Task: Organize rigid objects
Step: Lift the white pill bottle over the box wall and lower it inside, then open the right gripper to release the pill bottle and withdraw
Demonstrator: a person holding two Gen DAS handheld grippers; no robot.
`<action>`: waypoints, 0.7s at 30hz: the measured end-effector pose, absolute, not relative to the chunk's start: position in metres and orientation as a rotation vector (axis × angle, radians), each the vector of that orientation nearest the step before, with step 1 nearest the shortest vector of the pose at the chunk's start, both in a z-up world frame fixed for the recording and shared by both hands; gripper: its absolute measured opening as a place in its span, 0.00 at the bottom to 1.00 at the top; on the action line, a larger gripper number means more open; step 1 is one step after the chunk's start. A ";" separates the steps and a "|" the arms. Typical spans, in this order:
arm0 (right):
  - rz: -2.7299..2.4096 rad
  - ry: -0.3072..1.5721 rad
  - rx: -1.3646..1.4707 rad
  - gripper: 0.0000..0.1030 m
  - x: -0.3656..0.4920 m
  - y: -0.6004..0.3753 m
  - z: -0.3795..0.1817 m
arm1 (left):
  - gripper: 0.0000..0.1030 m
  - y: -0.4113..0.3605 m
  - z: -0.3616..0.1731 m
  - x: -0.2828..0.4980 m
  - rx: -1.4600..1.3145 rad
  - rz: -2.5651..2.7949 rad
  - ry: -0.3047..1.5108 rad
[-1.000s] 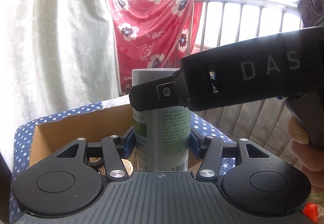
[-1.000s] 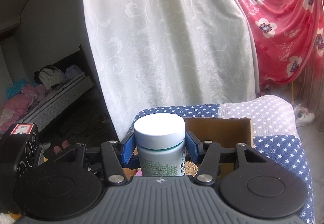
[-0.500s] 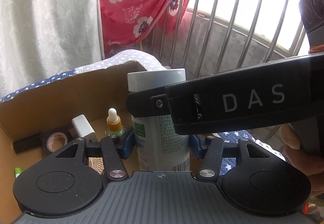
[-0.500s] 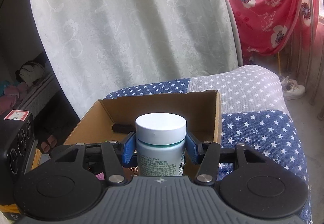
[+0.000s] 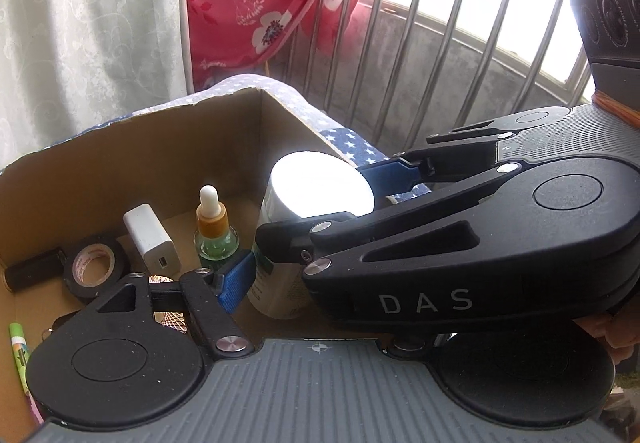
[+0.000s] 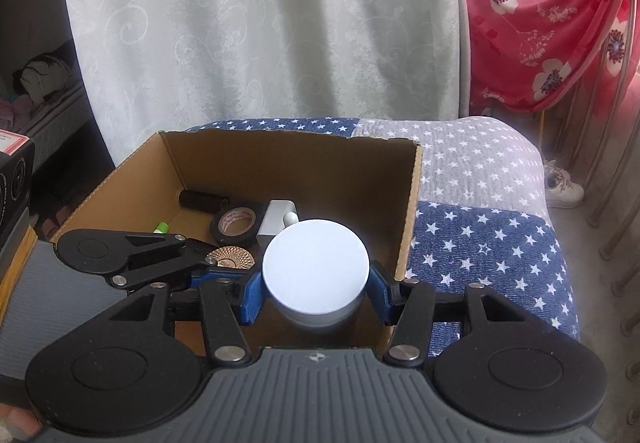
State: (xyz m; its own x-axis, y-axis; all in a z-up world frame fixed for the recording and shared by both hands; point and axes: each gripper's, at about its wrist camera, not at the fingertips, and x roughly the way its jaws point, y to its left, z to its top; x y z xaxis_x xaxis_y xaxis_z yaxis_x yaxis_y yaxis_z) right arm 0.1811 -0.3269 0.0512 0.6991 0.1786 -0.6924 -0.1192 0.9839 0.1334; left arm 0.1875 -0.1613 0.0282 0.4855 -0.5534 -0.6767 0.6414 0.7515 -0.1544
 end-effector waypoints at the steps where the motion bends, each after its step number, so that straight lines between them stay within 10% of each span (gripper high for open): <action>1: 0.167 0.782 0.078 0.55 0.181 -0.326 0.051 | 0.70 -0.160 0.029 0.186 0.124 -0.732 0.775; 13: 0.164 0.738 0.185 0.62 0.166 -0.340 0.069 | 0.75 -0.155 0.044 0.168 0.128 -0.709 0.714; 21: 0.133 0.518 0.181 0.77 0.078 -0.356 0.160 | 0.99 -0.115 0.081 0.123 0.061 -0.729 0.609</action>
State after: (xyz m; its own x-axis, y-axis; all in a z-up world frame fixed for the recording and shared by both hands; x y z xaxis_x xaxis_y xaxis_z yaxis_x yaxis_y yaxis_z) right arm 0.0780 -0.3556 0.1596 0.8608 0.1720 -0.4791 -0.0810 0.9755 0.2047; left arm 0.1229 -0.1145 0.0811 0.5817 -0.6068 -0.5417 0.6412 0.7519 -0.1537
